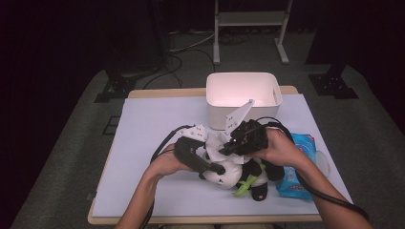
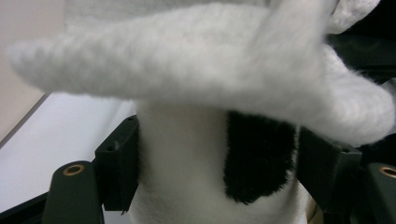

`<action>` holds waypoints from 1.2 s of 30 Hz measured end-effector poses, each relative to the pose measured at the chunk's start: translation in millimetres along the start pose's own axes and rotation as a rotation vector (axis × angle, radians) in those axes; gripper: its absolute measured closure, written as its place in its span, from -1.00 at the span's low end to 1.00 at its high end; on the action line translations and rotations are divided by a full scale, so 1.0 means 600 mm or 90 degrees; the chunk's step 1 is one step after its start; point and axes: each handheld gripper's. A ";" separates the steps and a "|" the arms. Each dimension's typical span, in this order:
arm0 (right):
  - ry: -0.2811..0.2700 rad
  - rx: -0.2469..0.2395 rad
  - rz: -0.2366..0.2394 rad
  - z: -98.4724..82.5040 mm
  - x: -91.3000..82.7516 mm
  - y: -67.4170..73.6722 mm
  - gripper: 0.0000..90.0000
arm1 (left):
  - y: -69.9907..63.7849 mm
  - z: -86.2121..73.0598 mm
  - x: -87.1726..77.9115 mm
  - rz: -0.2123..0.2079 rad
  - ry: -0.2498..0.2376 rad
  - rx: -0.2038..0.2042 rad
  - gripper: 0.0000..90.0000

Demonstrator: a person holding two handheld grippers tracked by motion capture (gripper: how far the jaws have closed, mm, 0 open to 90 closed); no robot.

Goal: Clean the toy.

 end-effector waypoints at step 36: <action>0.029 0.115 -0.051 -0.153 -0.068 -0.032 0.92 | 0.021 -0.043 -0.003 0.002 0.019 -0.065 -0.55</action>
Point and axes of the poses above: each handheld gripper's, and its own axes: x roughly forward along the jaws, z roughly out of its top, y roughly to its left, and after that the axes turned 9 degrees about x, right-handed
